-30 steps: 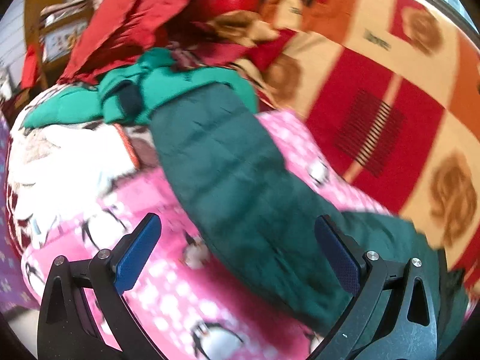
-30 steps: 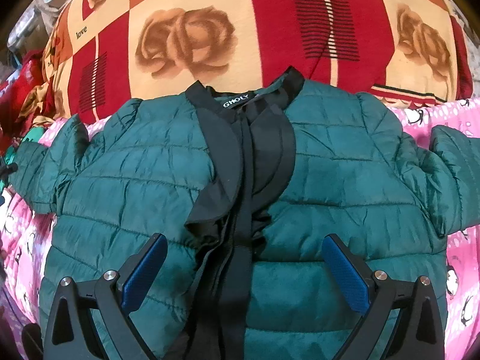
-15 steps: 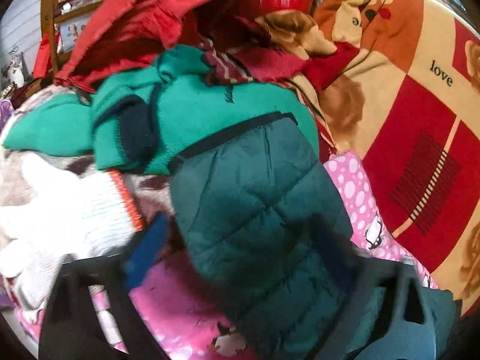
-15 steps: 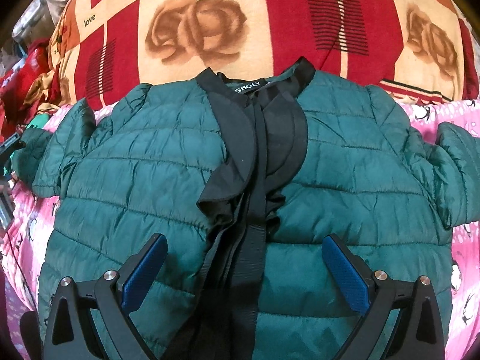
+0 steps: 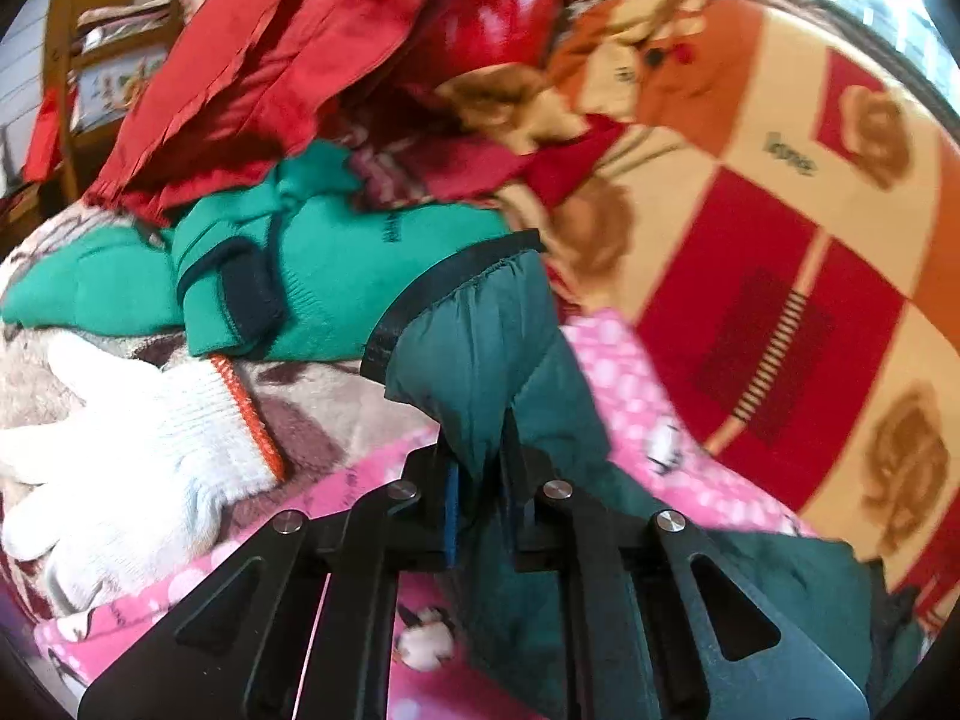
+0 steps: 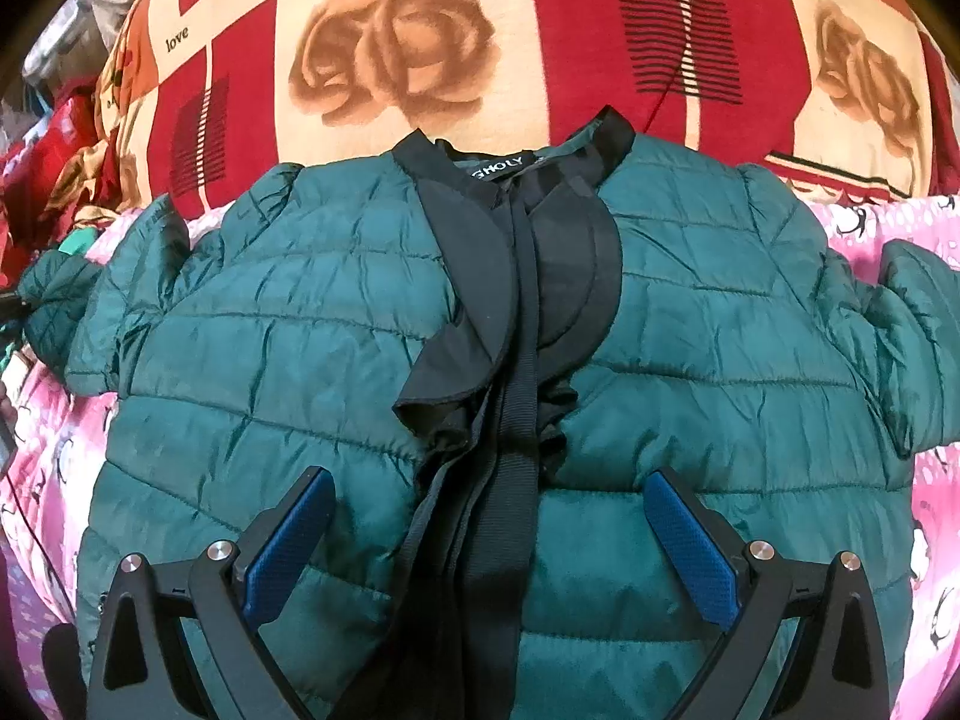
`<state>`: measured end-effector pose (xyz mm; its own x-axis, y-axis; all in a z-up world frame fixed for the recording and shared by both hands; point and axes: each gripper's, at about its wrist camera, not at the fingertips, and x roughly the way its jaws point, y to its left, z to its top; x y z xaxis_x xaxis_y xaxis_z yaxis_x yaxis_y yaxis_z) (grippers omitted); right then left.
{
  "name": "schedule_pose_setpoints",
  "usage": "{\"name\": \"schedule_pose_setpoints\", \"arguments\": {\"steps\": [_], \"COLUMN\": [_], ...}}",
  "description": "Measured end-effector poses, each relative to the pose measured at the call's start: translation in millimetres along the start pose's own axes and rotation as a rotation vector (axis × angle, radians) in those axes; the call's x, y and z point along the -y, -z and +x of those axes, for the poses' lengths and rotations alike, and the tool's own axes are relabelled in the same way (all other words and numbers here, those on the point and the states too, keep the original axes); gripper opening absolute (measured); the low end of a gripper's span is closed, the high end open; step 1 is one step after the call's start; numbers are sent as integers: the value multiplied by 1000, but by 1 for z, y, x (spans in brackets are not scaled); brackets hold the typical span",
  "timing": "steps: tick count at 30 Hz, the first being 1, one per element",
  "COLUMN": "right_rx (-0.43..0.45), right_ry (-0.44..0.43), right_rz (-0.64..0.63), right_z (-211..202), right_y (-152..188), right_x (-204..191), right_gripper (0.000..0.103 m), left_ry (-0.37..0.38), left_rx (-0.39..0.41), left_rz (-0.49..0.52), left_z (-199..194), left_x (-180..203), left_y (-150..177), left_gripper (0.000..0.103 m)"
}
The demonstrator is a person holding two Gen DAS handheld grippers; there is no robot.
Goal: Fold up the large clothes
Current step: 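Grasp the sleeve cuff with the left gripper and lift it, then fold the held sleeve across the jacket front with the left gripper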
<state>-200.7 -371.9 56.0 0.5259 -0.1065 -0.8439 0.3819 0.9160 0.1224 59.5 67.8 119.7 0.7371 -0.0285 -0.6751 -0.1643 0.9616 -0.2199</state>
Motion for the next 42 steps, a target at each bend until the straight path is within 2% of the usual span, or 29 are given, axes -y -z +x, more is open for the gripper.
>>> {"name": "schedule_pose_setpoints", "arguments": {"steps": [5,10,14,21,26,42], "right_rx": [16,17,22,26,24,58], "right_ry": [-5,-13,22,33,47,47], "right_rz": [9,33,22,53,51,184], "right_z": [-7,-10,-13,-18,-19,-37], "right_y": [3,6,6,8,8,9], "right_x": [4,12,18,37,46,102], "right_gripper": [103,103,103,103,103,103], "left_ry": [72,100,120,196,246,337], "left_rx": [-2,-14,1,-2,-12,-65], "left_rz": [75,151,228,314,377,574], "left_z": [-35,-59,-79,-111,-126,-156], "left_x": [33,65,91,134,169,270], "left_y": [13,30,46,69,85,165], "left_gripper": [8,8,8,8,8,8]}}
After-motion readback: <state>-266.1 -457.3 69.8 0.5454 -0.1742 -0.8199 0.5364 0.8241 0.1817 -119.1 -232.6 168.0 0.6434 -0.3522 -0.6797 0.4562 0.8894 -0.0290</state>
